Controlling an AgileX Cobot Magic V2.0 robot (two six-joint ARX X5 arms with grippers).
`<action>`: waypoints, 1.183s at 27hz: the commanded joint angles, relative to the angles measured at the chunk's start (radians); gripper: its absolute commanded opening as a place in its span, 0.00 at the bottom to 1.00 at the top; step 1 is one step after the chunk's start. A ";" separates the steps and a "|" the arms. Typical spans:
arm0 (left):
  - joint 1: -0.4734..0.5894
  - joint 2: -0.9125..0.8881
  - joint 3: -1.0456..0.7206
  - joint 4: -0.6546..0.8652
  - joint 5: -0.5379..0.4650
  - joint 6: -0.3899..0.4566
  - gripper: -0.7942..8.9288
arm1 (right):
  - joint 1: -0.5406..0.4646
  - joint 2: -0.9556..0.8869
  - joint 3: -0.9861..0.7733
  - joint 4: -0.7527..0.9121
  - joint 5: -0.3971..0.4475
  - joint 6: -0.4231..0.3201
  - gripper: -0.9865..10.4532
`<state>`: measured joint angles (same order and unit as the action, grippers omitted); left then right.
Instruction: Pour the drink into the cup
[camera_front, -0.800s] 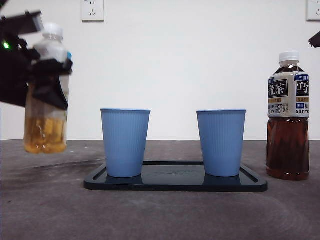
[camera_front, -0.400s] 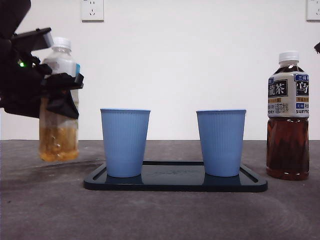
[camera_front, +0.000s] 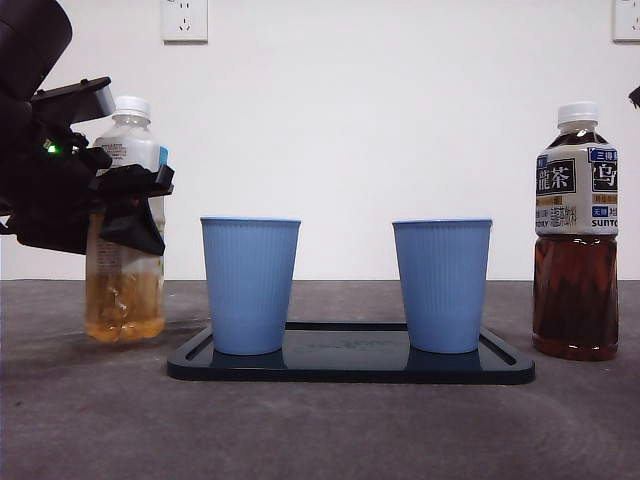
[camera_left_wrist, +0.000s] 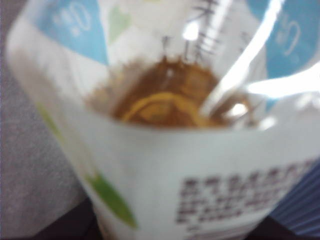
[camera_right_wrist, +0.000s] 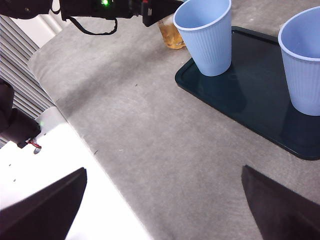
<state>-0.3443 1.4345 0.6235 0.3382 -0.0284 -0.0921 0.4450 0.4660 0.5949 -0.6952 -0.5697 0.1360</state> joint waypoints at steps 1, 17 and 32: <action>-0.003 0.006 0.019 0.050 -0.001 -0.003 0.21 | 0.007 0.003 0.016 0.006 0.003 0.010 0.51; -0.004 0.056 0.019 0.044 0.000 -0.007 0.30 | 0.007 0.003 0.016 0.006 0.002 0.010 0.51; -0.004 0.054 0.019 -0.073 0.000 -0.006 0.64 | 0.007 0.003 0.016 0.006 0.002 0.009 0.51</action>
<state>-0.3447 1.4746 0.6331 0.2619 -0.0288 -0.0929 0.4450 0.4660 0.5949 -0.6952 -0.5690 0.1360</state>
